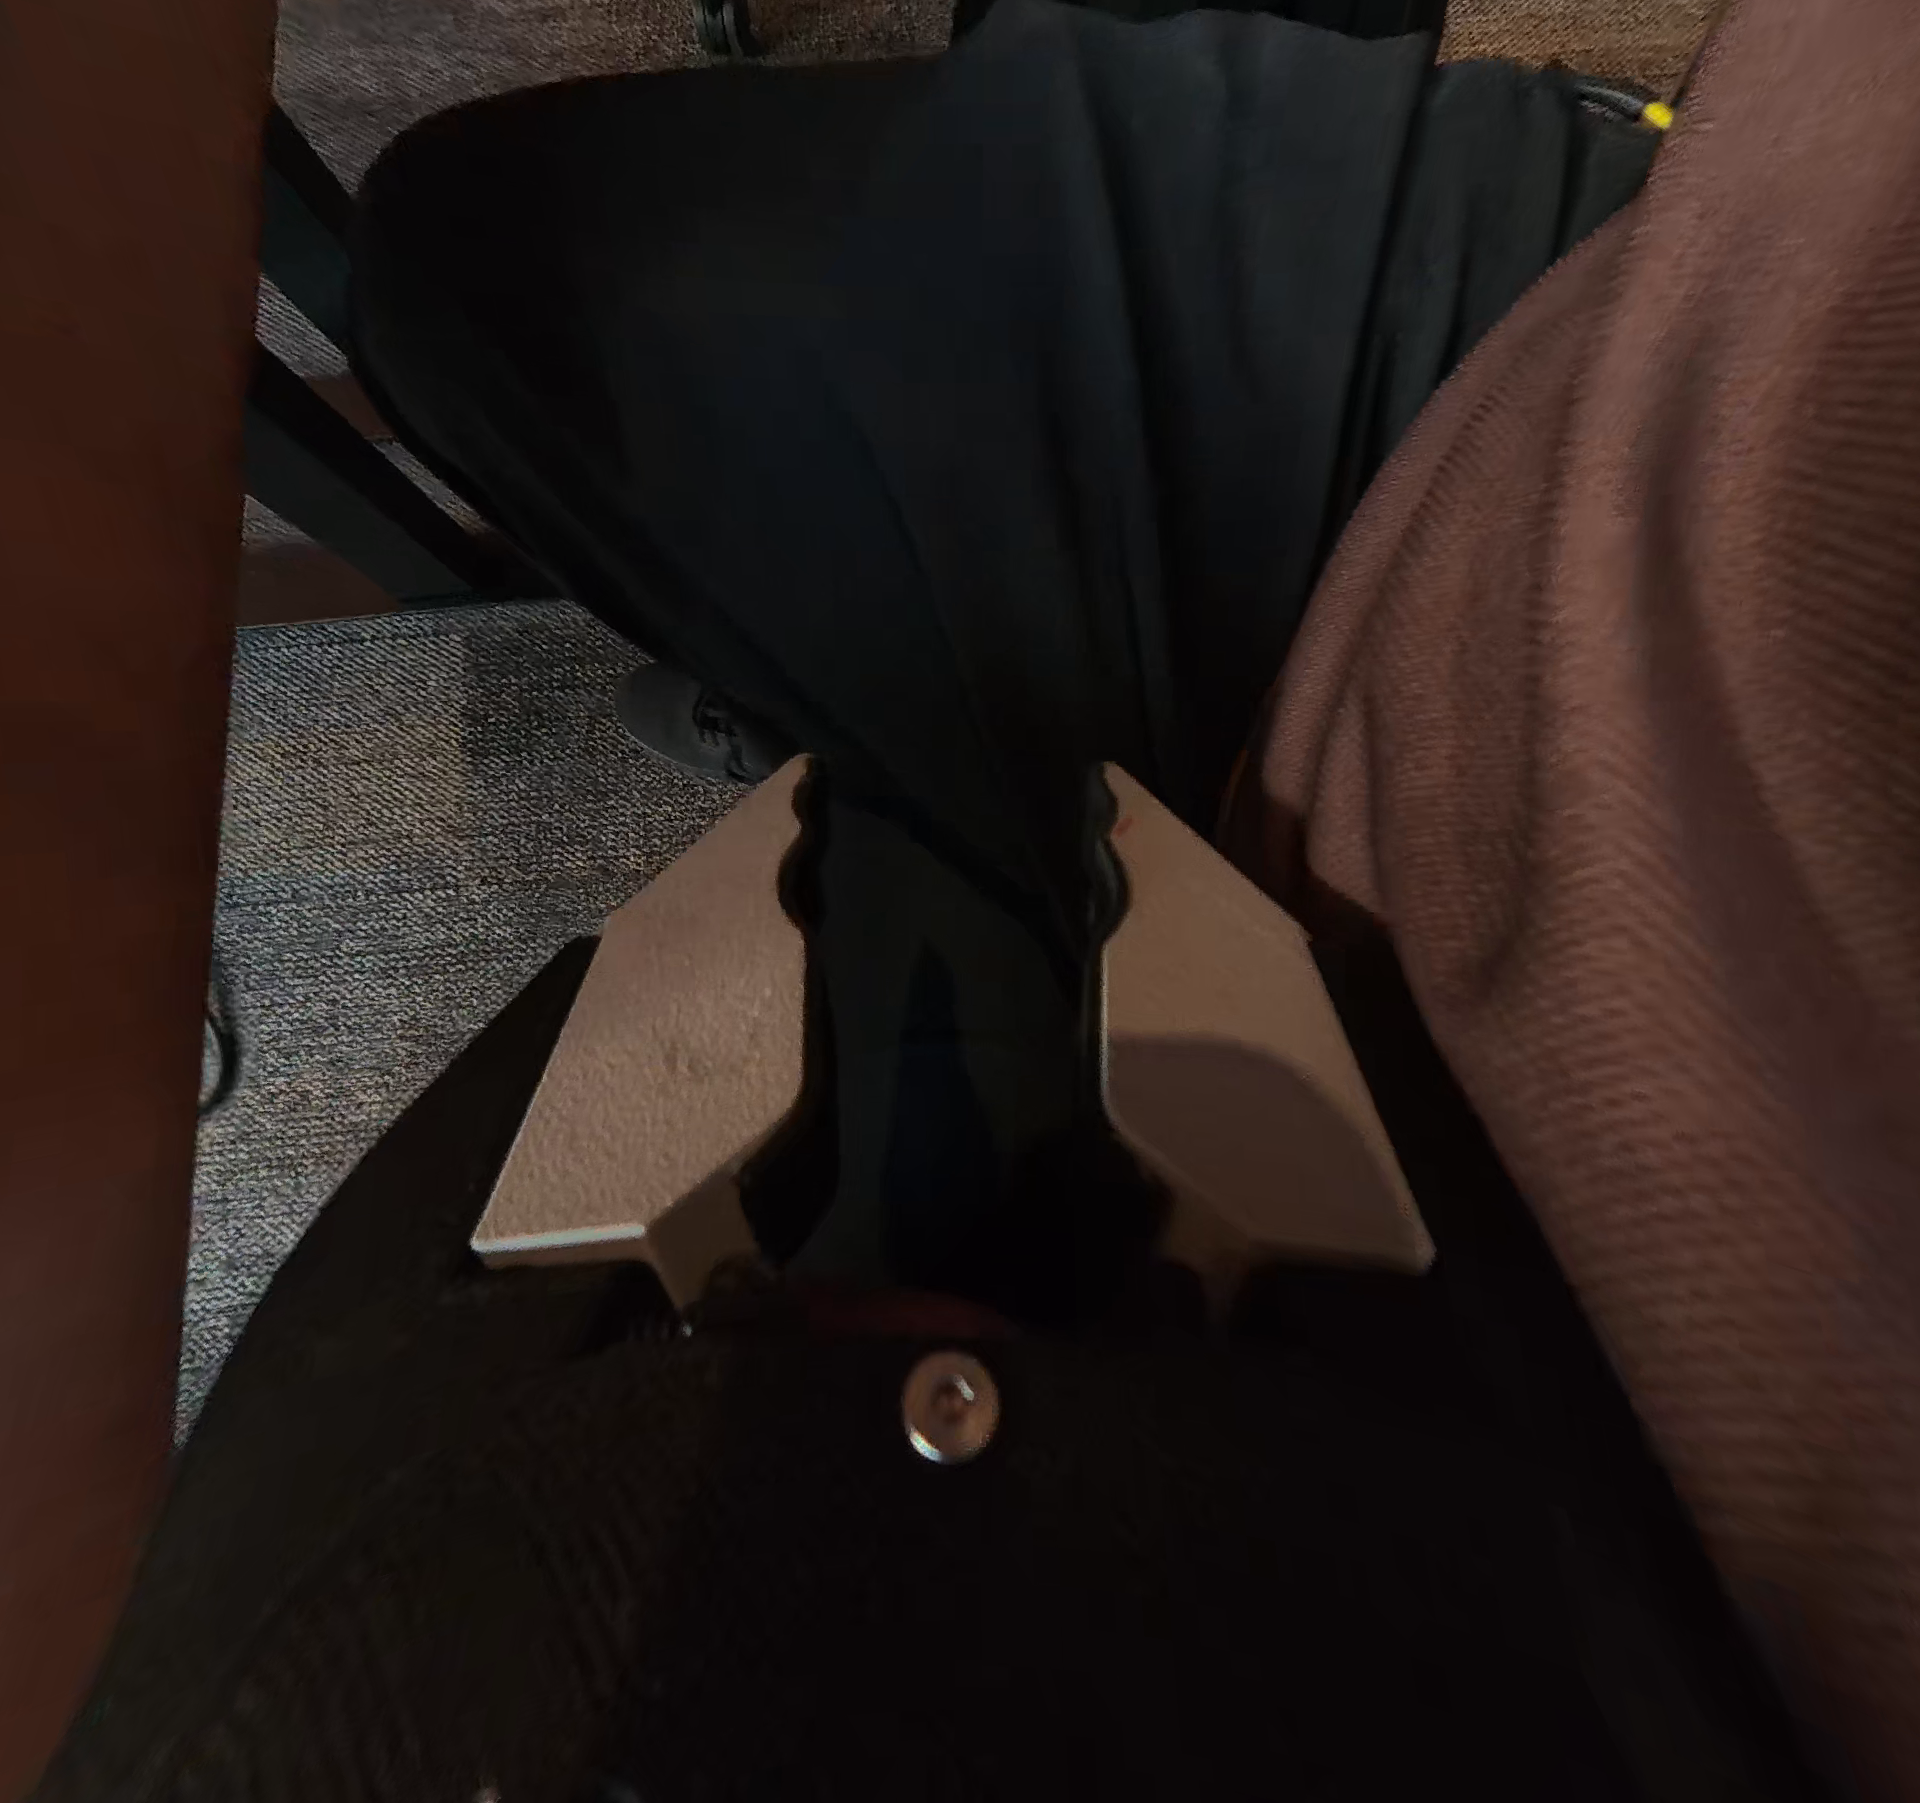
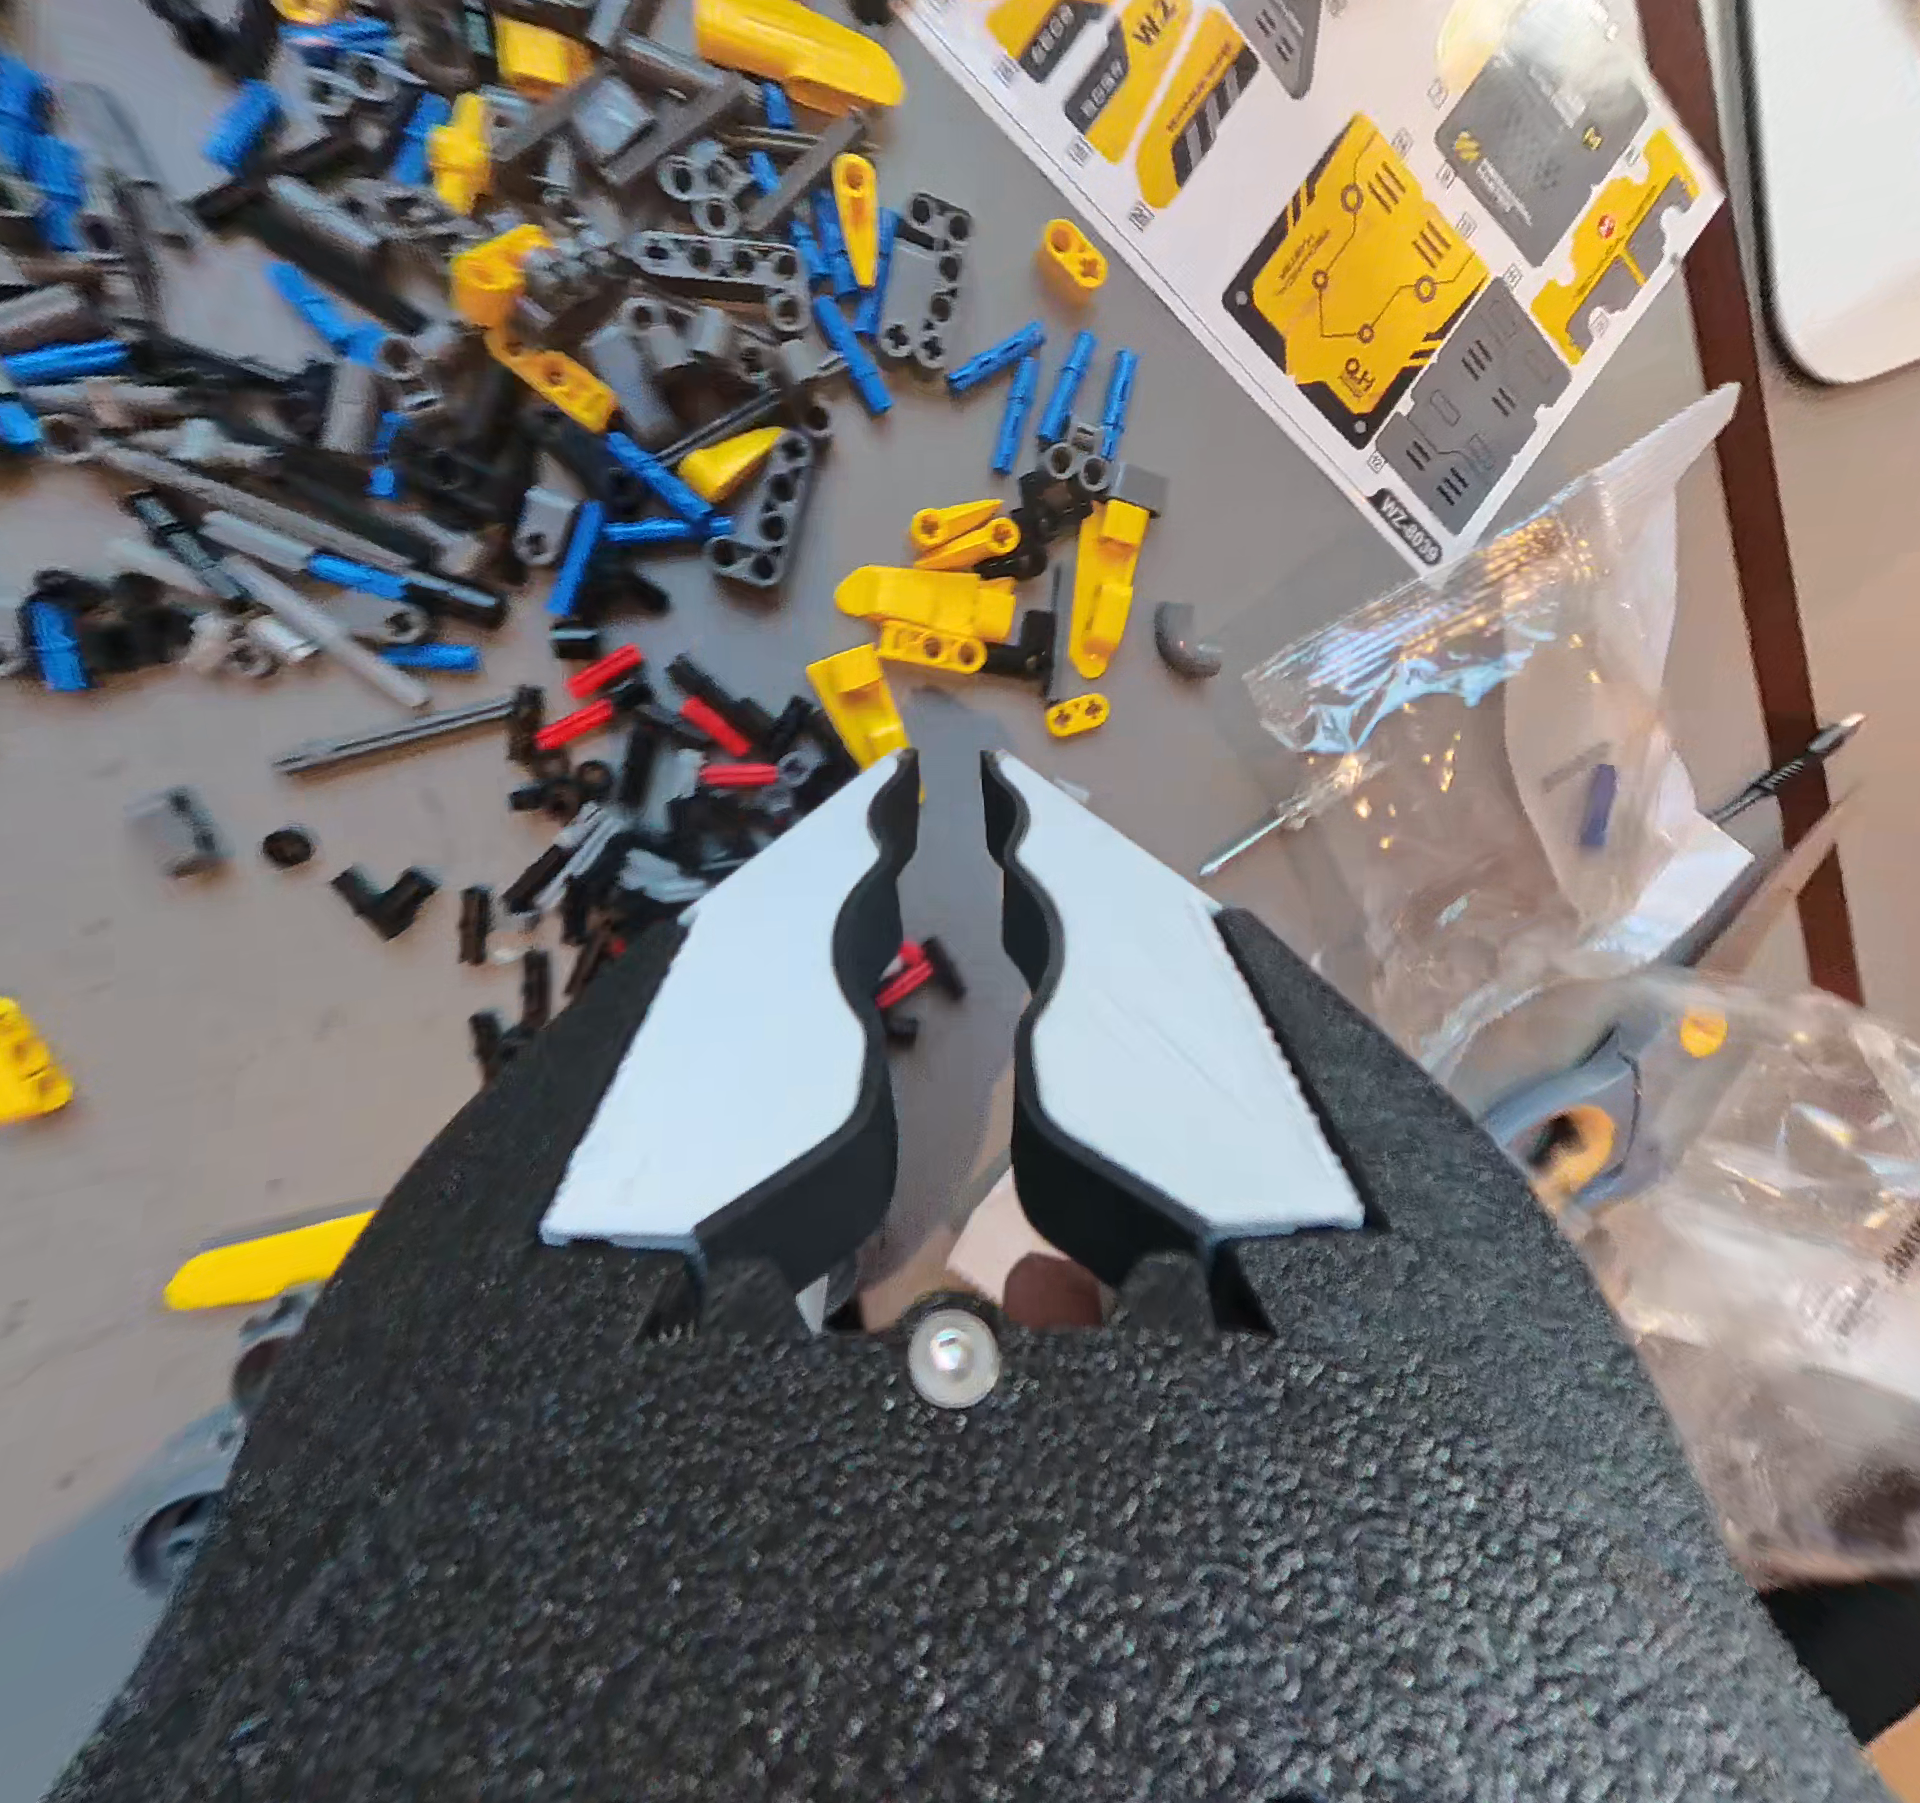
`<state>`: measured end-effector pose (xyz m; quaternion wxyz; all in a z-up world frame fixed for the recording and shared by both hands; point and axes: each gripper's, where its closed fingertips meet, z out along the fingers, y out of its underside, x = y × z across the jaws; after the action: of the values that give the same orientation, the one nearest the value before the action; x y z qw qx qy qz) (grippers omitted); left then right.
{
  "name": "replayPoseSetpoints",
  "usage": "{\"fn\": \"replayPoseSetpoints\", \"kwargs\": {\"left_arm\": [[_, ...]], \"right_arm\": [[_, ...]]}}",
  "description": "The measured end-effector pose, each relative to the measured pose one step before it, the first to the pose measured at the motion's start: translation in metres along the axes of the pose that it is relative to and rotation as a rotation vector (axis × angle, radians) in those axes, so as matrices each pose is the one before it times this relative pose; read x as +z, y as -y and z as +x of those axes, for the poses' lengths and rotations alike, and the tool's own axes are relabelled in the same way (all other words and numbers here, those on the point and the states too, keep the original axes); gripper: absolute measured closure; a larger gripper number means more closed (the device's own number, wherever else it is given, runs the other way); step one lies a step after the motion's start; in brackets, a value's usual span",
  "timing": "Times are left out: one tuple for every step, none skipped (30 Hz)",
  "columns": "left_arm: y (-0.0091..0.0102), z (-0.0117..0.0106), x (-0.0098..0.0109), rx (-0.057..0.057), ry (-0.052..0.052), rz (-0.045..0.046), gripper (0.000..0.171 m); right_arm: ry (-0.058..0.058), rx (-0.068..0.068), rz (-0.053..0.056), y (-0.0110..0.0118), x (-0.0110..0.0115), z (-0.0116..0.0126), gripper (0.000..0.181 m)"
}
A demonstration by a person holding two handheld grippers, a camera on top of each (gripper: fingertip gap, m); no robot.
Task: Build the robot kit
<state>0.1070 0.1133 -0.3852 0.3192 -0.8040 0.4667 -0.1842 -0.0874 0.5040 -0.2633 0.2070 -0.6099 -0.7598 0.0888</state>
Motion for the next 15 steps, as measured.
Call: {"fn": "replayPoseSetpoints", "kwargs": {"left_arm": [[-0.00077, -0.00080, -0.00011, -0.0099, -0.0036, -0.00113, 0.124], [-0.00026, -0.00093, -0.00038, -0.0083, -0.0029, 0.00187, 0.124], [-0.00007, -0.00104, -0.00060, -0.0069, -0.0008, 0.00366, 0.124], [0.00001, -0.00106, -0.00093, -0.0061, 0.0002, 0.00318, 0.124], [0.00000, -0.00109, -0.00087, -0.0056, 0.0004, 0.00426, 0.124], [-0.00019, -0.00104, -0.00083, -0.0068, 0.0004, 0.00256, 0.124], [-0.00040, -0.00087, -0.00068, -0.0092, 0.0000, 0.00128, 0.124], [-0.00033, -0.00073, -0.00061, -0.0108, -0.0005, 0.00091, 0.124], [0.00000, 0.00007, -0.00046, -0.0085, -0.0030, 0.00170, 0.124], [0.00028, 0.00019, -0.00048, -0.0052, -0.0025, 0.00235, 0.124], [0.00044, 0.00012, -0.00042, -0.0019, -0.0003, 0.00222, 0.124], [0.00003, 0.00018, -0.00023, 0.0017, 0.0013, 0.00029, 0.124], [-0.00040, 0.00013, -0.00008, 0.0032, 0.0022, -0.00179, 0.124], [-0.00034, 0.00009, -0.00002, 0.0021, 0.0018, -0.00199, 0.124], [-0.00016, 0.00010, 0.00006, 0.0002, 0.0012, -0.00086, 0.124]], "right_arm": [[0.0230, 0.0144, -0.0142, 0.00090, 0.00799, 0.00367, 0.173], [0.0225, 0.0213, -0.0055, 0.00186, 0.00683, 0.00275, 0.175], [0.0225, 0.0241, 0.0037, 0.00305, 0.00543, 0.00142, 0.176], [0.0297, 0.0209, 0.0109, 0.00402, 0.00389, -0.00137, 0.174], [0.0303, 0.0164, 0.0111, 0.00360, 0.00277, -0.00289, 0.170], [0.0214, 0.0105, 0.0024, 0.00197, 0.00202, -0.00246, 0.166], [0.0077, -0.0007, -0.0051, 0.00045, 0.00147, -0.00102, 0.164], [-0.0038, -0.0098, -0.0082, -0.00037, 0.00104, 0.00017, 0.165], [-0.0023, -0.0094, -0.0109, -0.00099, 0.00117, 0.00001, 0.166], [0.0089, -0.0023, -0.0127, -0.00142, 0.00128, -0.00157, 0.166], [0.0158, 0.0032, -0.0104, -0.00104, 0.00092, -0.00242, 0.166], [0.0051, 0.0014, -0.0054, -0.00015, -0.00025, -0.00081, 0.167], [-0.0078, -0.0062, -0.0060, -0.00024, -0.00096, 0.00058, 0.166], [-0.0018, -0.0056, 0.0020, 0.00060, -0.00136, -0.00039, 0.166], [0.0076, 0.0033, 0.0050, 0.00094, -0.00085, -0.00130, 0.166]]}}
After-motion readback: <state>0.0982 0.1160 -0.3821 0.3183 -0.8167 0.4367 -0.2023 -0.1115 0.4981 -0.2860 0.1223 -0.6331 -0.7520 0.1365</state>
